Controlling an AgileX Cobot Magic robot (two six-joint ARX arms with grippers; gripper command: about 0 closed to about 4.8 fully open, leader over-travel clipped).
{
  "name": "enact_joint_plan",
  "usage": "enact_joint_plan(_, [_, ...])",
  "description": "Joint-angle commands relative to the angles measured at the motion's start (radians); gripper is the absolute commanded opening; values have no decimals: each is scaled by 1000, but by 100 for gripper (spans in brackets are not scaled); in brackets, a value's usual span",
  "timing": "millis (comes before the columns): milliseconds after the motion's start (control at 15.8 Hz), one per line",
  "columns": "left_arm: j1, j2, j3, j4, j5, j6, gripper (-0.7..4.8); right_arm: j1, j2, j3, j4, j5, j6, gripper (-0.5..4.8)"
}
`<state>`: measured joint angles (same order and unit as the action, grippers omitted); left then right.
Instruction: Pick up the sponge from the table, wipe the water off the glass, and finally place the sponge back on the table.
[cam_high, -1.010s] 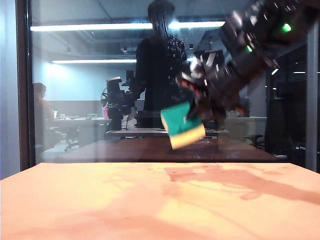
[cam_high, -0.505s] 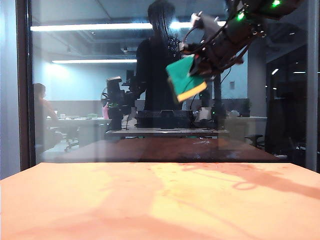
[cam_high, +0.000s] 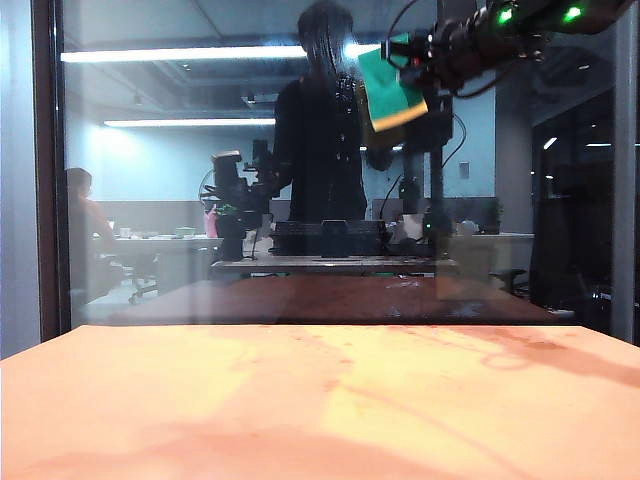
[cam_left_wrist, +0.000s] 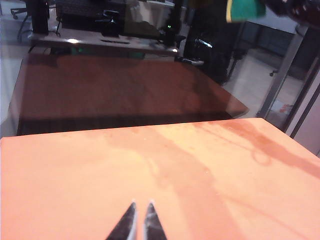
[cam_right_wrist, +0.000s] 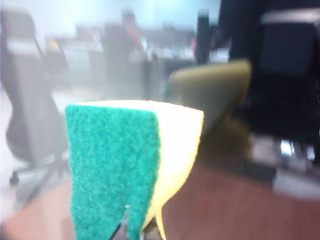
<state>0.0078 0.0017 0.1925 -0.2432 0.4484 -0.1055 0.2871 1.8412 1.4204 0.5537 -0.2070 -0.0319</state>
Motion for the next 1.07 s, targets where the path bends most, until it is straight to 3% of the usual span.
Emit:
enact_joint_plan(63, [0, 1, 5, 16, 0, 3, 25, 0, 52, 132, -38, -24, -3, -9])
enact_joint_plan(189, [0, 1, 5, 15, -3, 4, 25, 0, 141, 301, -117, -39, -3, -9])
enact_joint_plan(505, [0, 1, 5, 15, -2, 4, 25, -1, 280, 502, -251, -34, -3, -9])
enact_joint_plan(758, [0, 1, 5, 15, -2, 4, 25, -1, 311, 519, -390, -30, -14, -9])
enact_joint_plan(1073, [0, 1, 5, 15, -3, 4, 25, -6, 313, 518, -634, 53, -59, -9])
